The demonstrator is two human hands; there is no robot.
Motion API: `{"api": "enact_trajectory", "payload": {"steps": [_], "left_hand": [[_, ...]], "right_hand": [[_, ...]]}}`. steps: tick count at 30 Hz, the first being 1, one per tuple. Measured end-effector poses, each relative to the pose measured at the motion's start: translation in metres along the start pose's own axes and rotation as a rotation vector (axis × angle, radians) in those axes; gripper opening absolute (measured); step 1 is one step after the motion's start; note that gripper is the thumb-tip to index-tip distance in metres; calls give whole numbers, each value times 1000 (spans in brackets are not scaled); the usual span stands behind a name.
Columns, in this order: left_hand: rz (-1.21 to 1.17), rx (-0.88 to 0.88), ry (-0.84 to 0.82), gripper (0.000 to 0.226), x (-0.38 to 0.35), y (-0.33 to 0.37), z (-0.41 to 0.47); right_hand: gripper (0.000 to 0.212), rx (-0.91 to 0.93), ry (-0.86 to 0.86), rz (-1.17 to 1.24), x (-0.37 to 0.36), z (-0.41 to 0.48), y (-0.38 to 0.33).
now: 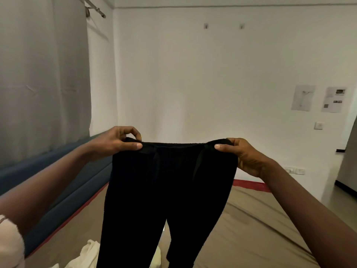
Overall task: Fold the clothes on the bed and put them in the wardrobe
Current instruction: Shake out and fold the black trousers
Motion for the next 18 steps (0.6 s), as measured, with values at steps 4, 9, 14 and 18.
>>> {"api": "enact_trajectory", "payload": {"steps": [4, 9, 14, 18], "left_hand": [[-31, 70, -166, 33, 5, 25, -2], [-377, -118, -98, 66, 33, 96, -4], [-305, 158, 83, 28, 31, 78, 44], [-221, 322, 427, 39, -7, -6, 67]], "right_hand": [[25, 20, -86, 13, 19, -5, -31], [23, 296, -116, 271, 50, -13, -94], [31, 38, -20, -89, 57, 33, -93], [3, -153, 274, -159, 42, 66, -19]]}}
Point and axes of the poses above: each hand's wrist, its own z-axis towards the middle knuckle, its own x-axis out of the back of the hand, y = z × x, the point moved 1 cm from there along z, towards the middle knuckle, and after that the axes turned 8 degrees about -z, right-handed, at the moved point
